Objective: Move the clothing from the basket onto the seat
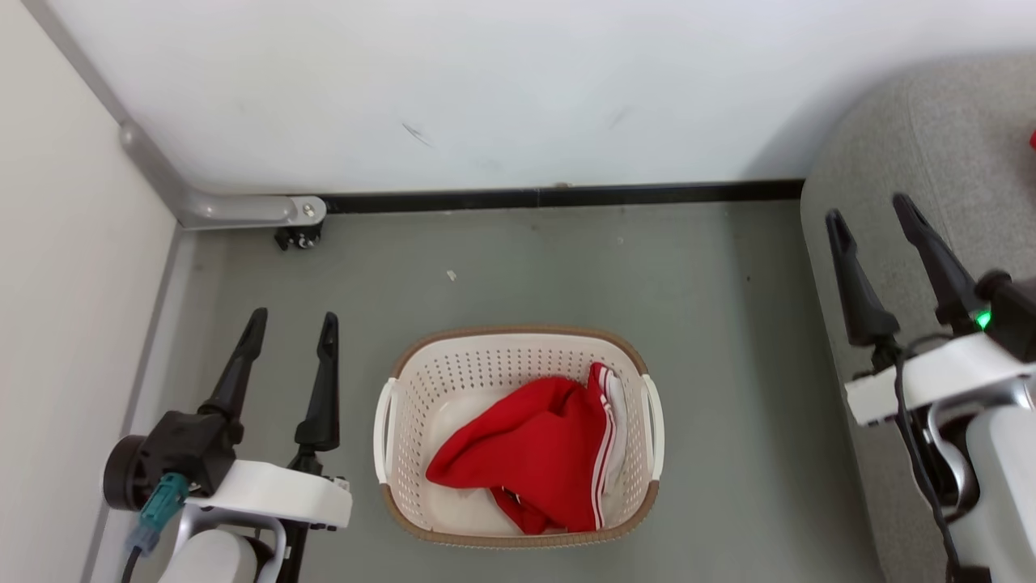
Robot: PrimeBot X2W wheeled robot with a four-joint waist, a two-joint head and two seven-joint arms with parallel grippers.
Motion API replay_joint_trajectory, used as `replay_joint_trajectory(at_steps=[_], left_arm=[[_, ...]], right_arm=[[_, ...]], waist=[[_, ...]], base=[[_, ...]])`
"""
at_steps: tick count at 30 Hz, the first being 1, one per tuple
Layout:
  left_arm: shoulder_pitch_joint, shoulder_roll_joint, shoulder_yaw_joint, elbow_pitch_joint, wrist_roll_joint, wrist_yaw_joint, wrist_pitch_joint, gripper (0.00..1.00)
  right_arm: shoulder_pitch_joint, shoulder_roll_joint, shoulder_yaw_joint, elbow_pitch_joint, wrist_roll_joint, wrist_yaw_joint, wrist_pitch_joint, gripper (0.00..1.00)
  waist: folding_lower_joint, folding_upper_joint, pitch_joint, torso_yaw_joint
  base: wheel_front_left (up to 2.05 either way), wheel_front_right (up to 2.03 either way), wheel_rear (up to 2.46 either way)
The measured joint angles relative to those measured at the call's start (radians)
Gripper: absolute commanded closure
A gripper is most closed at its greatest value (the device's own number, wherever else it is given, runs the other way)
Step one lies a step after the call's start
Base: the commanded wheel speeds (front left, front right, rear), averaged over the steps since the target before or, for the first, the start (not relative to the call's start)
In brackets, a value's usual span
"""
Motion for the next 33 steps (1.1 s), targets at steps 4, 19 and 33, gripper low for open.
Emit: replay_joint_trajectory(at_steps=[4,19,33], left_arm=[[0.013,0.0,0.031,-0.015,0.015,-0.006,0.0,0.0],[0.132,-0.002,0.102,-0.025,0.038,-0.026,0.0,0.0],[0.209,-0.008,0.142,-0.025,0.041,-0.062,0.0,0.0]], right_arm=[[0.054,0.007,-0.024,-0.009,-0.005,0.0,0.0,0.0],[0.192,0.032,-0.085,-0.074,-0.026,0.0,0.0,0.0],[0.277,0.056,-0.103,-0.111,-0.035,0.0,0.0,0.0]], waist=[[0.0,0.0,-0.028,0.008],[0.0,0.0,-0.113,0.023],[0.0,0.0,-0.171,0.026]], base=[[0.0,0.0,0.0],[0.0,0.0,0.0],[0.0,0.0,0.0]])
